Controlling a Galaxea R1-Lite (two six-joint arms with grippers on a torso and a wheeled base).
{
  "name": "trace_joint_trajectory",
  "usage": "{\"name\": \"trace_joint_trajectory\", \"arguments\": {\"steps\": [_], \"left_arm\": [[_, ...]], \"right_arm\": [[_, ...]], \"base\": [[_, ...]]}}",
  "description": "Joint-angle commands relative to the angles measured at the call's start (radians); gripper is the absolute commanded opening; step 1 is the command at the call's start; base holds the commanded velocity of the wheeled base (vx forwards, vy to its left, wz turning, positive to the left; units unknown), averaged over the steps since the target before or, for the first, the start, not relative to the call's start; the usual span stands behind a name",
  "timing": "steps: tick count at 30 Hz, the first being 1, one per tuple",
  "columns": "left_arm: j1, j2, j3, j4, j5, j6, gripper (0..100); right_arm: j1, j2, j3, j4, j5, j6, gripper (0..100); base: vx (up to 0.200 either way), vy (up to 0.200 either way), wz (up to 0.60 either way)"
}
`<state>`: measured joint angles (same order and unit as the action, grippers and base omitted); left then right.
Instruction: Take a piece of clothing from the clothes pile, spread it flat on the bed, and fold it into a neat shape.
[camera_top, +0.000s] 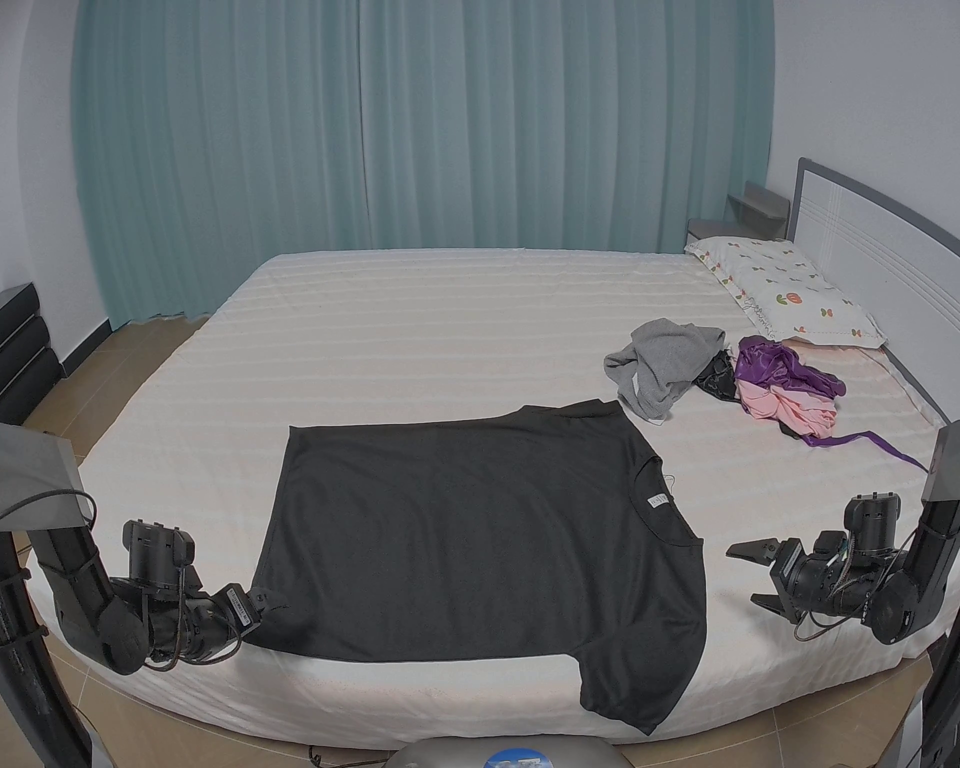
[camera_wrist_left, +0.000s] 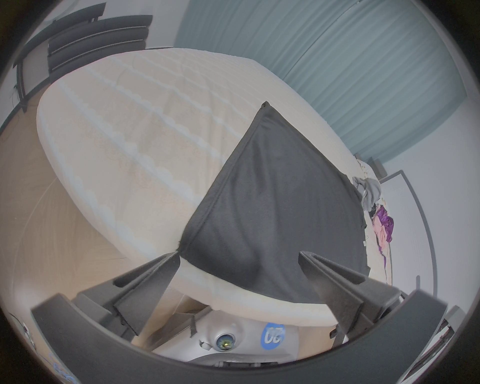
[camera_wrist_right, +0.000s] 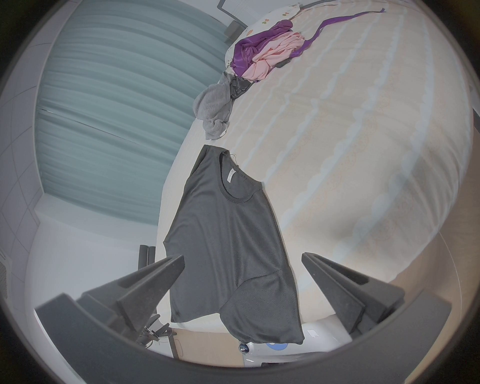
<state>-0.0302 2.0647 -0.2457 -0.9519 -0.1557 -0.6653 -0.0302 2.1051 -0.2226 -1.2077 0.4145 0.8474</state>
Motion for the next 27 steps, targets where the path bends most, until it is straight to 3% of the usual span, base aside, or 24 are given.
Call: {"name": "trace_joint_trajectory", "arguments": {"steps": [1, 15, 27], "left_arm": [[0.021, 0.032, 0.025, -0.007, -0.002, 0.024, 100], [0.013, 0.141, -0.01, -0.088, 0.025, 0.023, 100], [-0.017, 0.184, -0.043, -0.091, 0.105, 0.027, 100]], "right_arm": [[0.001, 0.03, 0.014, -0.021, 0.003, 0.001, 100], [0.001, 0.038, 0.009, -0.021, 0.003, 0.001, 100], [0.001, 0.035, 0.008, -0.021, 0.003, 0.001, 100]], "base": [[0.0, 0.0, 0.0], [0.0, 0.0, 0.0], [0.0, 0.0, 0.0]]}}
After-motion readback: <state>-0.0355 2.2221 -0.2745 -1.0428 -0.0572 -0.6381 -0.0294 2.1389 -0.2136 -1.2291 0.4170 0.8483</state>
